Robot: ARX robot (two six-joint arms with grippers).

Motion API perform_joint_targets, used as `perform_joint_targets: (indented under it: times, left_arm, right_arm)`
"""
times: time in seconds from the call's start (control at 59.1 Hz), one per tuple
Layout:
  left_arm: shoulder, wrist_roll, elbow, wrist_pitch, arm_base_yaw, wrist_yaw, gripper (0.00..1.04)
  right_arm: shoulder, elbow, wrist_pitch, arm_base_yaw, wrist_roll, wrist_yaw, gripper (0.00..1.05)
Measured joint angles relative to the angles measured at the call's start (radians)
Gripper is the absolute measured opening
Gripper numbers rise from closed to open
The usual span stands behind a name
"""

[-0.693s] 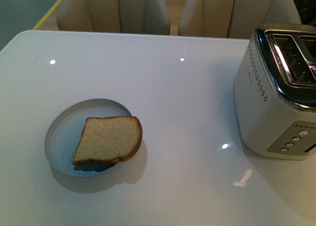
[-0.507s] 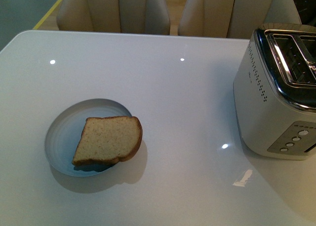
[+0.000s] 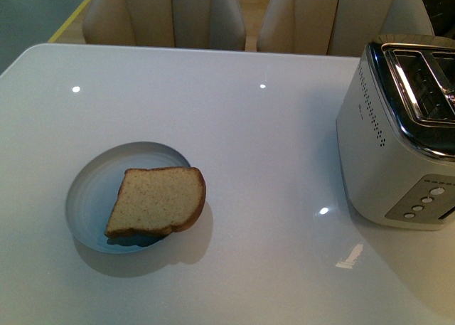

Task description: Left arm holds plate, right arm toasts bread

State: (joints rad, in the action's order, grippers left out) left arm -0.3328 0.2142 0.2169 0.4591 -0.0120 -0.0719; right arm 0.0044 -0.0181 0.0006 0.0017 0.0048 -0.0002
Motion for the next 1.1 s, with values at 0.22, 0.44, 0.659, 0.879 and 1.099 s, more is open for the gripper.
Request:
perform_joint_targets:
  times: [0.22,0.44,0.659,0.879,1.099]
  left_arm:
    - [-0.339,0.071,0.084,-0.154,-0.029,-0.043,0.97]
    - [-0.880,0.058,0.182,-0.568,-0.033,-0.034,0.97]
    - [-1.337,0.113,0.309,-0.814,-0.040,-0.020,0.97]
    - [-1.586,0.086,0.338,-0.941,-0.032,-0.058,0.97]
    - [-1.717,0.063,0.423,-0.947,-0.030,-0.090,0.97]
  right_arm:
    - [0.000,0.000,0.000,0.000,0.000,0.000,0.96]
    - [0.000,0.000,0.000,0.000,0.000,0.000,0.96]
    - [0.000,0.000,0.000,0.000,0.000,0.000,0.96]
    - [0.000,0.000,0.000,0.000,0.000,0.000,0.96]
    - [0.000,0.000,0.000,0.000,0.000,0.000,0.96]
